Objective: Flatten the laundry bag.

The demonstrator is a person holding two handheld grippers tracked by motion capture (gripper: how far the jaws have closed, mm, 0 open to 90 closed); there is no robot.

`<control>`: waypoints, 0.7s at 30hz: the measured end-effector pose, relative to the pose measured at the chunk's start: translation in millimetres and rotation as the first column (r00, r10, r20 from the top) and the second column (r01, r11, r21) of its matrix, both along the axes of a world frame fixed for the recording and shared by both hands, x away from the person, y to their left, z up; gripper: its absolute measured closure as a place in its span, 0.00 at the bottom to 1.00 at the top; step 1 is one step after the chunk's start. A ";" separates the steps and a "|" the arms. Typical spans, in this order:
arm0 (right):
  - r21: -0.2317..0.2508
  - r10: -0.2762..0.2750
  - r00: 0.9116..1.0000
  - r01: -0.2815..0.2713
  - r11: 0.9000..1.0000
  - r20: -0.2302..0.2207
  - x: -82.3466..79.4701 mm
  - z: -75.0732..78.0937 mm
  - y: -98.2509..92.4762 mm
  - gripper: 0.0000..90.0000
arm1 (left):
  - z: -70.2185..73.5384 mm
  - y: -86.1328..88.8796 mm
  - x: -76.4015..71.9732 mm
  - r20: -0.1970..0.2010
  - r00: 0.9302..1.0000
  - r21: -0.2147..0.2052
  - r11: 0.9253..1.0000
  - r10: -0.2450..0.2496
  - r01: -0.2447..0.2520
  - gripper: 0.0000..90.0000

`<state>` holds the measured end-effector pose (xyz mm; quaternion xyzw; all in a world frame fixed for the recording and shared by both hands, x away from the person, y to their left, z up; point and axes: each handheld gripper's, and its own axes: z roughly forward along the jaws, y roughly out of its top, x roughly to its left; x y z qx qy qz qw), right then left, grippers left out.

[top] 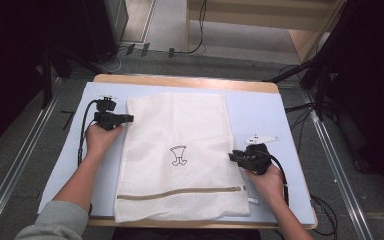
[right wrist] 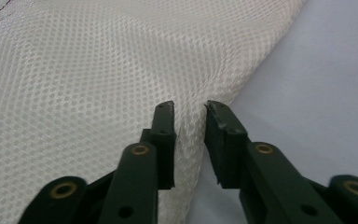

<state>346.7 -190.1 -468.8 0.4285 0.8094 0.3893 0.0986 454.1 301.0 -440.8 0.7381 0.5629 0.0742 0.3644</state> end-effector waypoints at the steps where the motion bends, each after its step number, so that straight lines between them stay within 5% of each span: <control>1: 0.012 0.000 1.000 0.000 1.000 0.001 0.5 0.2 -1.1 0.75 | 2.4 0.6 -1.7 -0.001 1.000 -0.003 1.000 0.006 -0.006 0.74; 5: 0.046 0.013 1.000 -0.014 0.999 0.014 0.2 2.5 -0.8 0.68 | 13.4 0.7 -15.9 0.009 1.000 -0.017 1.000 -0.001 0.001 0.69; 9: 0.028 0.027 0.999 -0.028 0.999 0.042 -4.3 4.8 2.3 0.63 | 18.4 -2.0 -38.0 0.028 0.999 0.011 1.000 -0.015 0.015 0.65; 15: 0.027 0.014 0.998 -0.016 1.000 0.062 -4.3 5.8 1.9 0.59 | 15.5 -8.6 -72.8 0.009 0.999 0.042 0.998 -0.044 0.043 0.62; 19: 0.009 -0.015 0.998 0.015 1.000 0.059 2.8 2.3 -1.2 0.58 | 11.3 -8.5 -93.1 0.024 0.999 0.020 0.999 -0.046 0.045 0.56; 21: 0.015 -0.024 0.999 0.024 1.000 0.041 6.8 -0.2 -3.3 0.60 | 7.2 -9.4 -98.2 -0.002 0.998 0.018 0.998 -0.059 0.059 0.56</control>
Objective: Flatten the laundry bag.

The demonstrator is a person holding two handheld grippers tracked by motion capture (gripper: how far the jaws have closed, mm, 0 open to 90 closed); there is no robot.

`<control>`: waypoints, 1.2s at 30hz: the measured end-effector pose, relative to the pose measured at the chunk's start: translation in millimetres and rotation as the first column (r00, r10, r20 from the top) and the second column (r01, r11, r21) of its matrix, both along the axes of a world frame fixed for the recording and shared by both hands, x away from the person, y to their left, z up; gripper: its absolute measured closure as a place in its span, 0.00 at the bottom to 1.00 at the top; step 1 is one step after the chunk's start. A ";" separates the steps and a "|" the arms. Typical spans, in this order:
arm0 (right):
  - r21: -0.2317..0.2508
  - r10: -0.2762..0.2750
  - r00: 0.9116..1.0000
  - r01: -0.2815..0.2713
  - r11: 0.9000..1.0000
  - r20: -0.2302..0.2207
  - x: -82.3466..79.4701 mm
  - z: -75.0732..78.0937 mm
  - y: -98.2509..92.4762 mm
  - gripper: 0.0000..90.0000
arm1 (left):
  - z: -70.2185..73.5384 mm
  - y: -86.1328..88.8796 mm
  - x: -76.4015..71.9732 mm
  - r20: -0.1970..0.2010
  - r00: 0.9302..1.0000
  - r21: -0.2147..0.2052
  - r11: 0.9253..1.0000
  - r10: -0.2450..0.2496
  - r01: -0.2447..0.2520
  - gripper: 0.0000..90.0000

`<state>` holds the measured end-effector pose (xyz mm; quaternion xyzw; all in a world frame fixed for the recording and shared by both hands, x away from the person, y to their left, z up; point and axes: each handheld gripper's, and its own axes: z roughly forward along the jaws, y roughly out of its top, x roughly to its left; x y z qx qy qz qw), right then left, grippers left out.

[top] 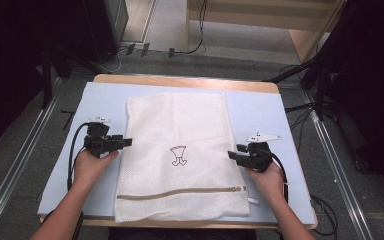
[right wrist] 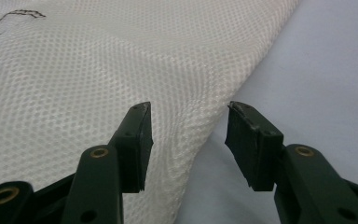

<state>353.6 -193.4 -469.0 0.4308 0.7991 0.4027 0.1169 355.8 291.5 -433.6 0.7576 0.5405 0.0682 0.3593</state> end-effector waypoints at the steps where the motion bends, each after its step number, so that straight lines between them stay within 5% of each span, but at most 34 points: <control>1: 0.004 -0.003 1.000 0.003 1.000 -0.006 1.7 -1.2 -0.6 0.61 | -1.7 -1.5 -2.0 -0.003 1.000 0.016 1.000 -0.002 0.002 0.55; 4: 0.008 -0.006 1.000 0.006 1.000 -0.018 5.8 -4.0 0.4 0.61 | -6.2 -6.8 -4.2 -0.002 1.000 0.059 0.998 -0.003 0.003 0.52; 7: -0.019 0.008 1.000 -0.009 1.000 -0.022 10.4 -7.3 4.2 0.62 | -12.0 -10.1 -2.4 -0.031 0.999 0.048 0.999 -0.013 0.015 0.53; 11: -0.028 0.007 1.000 -0.008 1.000 -0.019 12.6 -9.9 7.5 0.73 | -15.9 -14.5 -1.4 -0.034 0.999 0.071 0.997 -0.028 0.031 0.67; 14: 0.002 -0.019 0.998 0.019 1.000 -0.057 13.5 -10.1 9.8 0.90 | -17.1 -15.3 -0.7 -0.026 0.999 0.082 0.996 -0.037 0.039 0.79; 18: 0.003 -0.026 0.994 0.027 1.000 -0.101 17.6 -7.0 12.1 0.96 | -16.6 -16.4 5.7 -0.056 0.997 0.069 0.996 -0.049 0.053 0.94; 21: -0.026 -0.025 0.997 0.023 0.999 -0.068 20.6 -3.7 14.4 0.96 | -12.9 -16.7 11.6 -0.023 0.998 0.077 0.996 -0.052 0.053 0.95; 24: -0.026 -0.023 0.999 0.021 0.999 -0.049 24.0 -0.9 13.8 0.96 | -14.0 -13.3 22.3 -0.031 0.998 0.054 0.997 -0.049 0.051 0.95; 27: -0.014 -0.031 0.998 0.030 0.999 -0.055 32.4 0.7 13.5 0.96 | -15.6 -8.7 34.7 -0.043 0.998 0.027 0.999 -0.037 0.038 0.95; 36: 0.006 -0.045 0.998 0.046 0.999 -0.053 64.4 0.8 20.1 0.95 | -16.7 -4.0 69.1 -0.024 1.000 0.027 1.000 -0.012 0.013 0.94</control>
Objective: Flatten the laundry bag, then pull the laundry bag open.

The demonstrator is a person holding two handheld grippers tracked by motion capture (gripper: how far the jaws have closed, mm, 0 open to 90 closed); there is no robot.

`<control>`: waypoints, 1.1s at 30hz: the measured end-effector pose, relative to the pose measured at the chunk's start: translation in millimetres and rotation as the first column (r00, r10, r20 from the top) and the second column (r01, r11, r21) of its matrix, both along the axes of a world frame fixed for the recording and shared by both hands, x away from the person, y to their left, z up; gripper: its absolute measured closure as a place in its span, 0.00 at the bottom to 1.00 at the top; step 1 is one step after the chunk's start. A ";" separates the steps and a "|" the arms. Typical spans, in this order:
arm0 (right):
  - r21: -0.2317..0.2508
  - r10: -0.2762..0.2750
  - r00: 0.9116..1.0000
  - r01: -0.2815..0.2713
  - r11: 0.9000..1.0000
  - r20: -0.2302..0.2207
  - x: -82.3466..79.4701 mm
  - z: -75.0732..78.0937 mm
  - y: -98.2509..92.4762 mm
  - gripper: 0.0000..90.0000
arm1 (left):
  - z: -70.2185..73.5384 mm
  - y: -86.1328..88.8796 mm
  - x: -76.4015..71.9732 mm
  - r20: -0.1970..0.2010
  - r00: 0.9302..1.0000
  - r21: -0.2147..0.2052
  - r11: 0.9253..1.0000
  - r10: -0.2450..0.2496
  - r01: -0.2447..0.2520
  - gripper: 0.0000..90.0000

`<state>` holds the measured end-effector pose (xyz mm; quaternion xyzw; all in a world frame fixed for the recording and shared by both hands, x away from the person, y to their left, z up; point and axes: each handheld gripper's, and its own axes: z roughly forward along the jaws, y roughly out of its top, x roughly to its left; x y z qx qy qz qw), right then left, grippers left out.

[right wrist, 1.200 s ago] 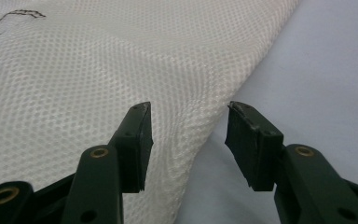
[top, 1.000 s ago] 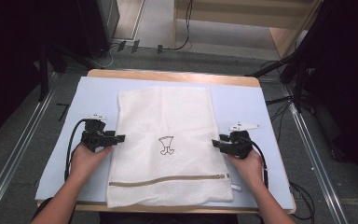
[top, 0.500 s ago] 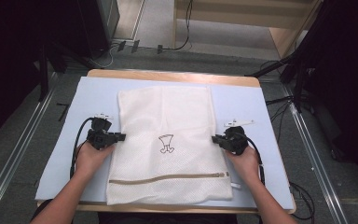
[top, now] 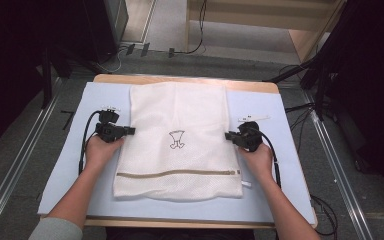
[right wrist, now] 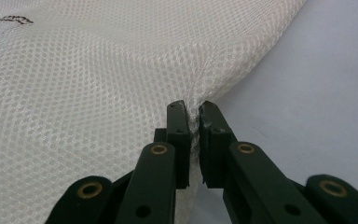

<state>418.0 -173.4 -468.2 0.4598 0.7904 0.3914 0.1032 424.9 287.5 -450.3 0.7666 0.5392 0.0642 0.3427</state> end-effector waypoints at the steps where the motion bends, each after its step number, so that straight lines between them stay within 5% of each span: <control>1: 0.003 0.000 1.000 0.000 1.000 0.003 3.0 -0.4 0.2 0.95 | -0.9 0.8 2.7 -0.001 1.000 -0.002 1.000 0.001 -0.001 0.94; 5: 0.008 0.000 1.000 0.000 1.000 -0.030 7.4 -9.5 -0.6 0.91 | -1.1 4.4 3.5 0.016 1.000 -0.004 1.000 0.009 -0.009 0.87; 11: 0.053 -0.007 1.000 0.008 0.999 -0.030 0.8 -0.8 -13.4 0.72 | 9.8 11.4 -2.5 0.021 1.000 -0.040 0.999 0.005 -0.004 0.67; 24: 0.053 0.059 0.998 -0.059 0.997 0.013 -36.8 15.1 -15.0 0.70 | 35.3 4.5 -24.0 0.033 0.997 -0.072 0.995 -0.063 0.066 0.59; 33: 0.094 0.106 0.994 -0.106 0.990 0.012 -63.5 23.9 -18.7 0.75 | 49.6 -19.4 -46.2 0.065 0.984 -0.083 0.982 -0.167 0.172 0.68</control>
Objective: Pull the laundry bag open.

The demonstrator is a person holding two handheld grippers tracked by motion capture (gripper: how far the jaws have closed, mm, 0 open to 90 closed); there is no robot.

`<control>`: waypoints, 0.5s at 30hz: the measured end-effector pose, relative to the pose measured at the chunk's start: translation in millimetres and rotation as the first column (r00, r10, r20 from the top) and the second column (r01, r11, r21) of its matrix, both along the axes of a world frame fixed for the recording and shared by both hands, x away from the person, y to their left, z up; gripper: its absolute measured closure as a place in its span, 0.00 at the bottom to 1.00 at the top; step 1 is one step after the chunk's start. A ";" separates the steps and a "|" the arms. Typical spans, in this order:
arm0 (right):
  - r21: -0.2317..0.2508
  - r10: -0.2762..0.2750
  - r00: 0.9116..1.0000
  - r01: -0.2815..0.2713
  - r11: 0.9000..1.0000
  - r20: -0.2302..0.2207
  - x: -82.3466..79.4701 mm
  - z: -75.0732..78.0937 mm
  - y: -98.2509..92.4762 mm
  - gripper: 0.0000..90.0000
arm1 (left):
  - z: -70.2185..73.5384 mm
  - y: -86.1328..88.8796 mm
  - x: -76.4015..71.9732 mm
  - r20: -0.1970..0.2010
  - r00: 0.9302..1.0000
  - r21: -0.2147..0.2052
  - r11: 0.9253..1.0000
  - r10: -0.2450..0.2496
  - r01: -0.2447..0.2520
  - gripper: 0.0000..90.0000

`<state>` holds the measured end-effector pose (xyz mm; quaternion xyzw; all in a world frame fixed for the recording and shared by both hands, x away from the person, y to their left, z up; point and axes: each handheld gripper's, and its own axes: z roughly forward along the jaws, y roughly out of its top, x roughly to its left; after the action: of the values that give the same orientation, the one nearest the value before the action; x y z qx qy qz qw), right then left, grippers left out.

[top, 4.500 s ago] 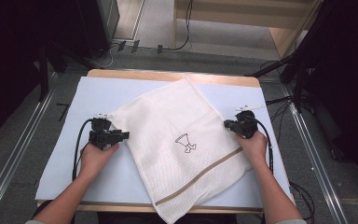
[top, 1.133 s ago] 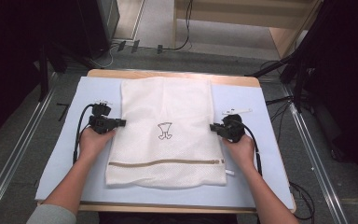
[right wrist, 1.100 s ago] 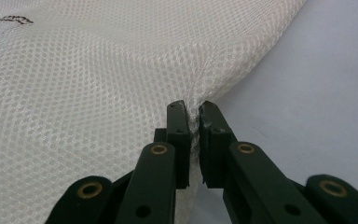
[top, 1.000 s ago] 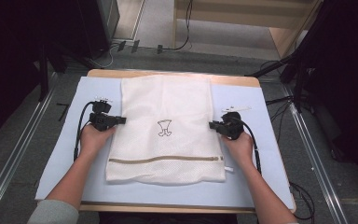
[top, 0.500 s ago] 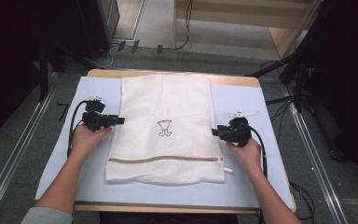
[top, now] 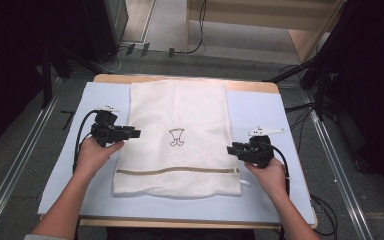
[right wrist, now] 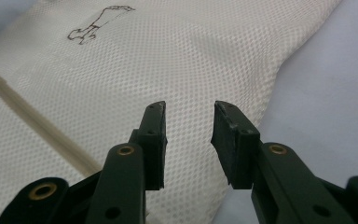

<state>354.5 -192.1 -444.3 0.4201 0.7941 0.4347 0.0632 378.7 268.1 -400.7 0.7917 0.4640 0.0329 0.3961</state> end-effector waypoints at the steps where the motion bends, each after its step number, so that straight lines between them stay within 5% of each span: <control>1: 0.000 0.009 1.000 -0.009 1.000 0.000 -2.3 0.1 -0.5 0.76 | 0.8 -3.6 -1.8 0.008 1.000 -0.002 1.000 -0.018 0.018 0.69; 12: -0.040 0.041 0.998 -0.043 0.998 -0.050 -24.3 -5.1 -4.5 1.00 | 7.4 -44.1 -19.7 0.047 0.989 -0.015 0.990 -0.139 0.140 0.82; 15: -0.044 0.044 0.997 -0.047 0.998 -0.069 -25.1 -8.6 -4.4 1.00 | 6.0 -54.9 -20.1 0.043 0.984 -0.006 0.984 -0.175 0.176 0.85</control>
<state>329.4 -196.5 -452.9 0.4149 0.8147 0.4035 0.0359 358.6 213.2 -394.7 0.8267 0.3840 0.0126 0.4111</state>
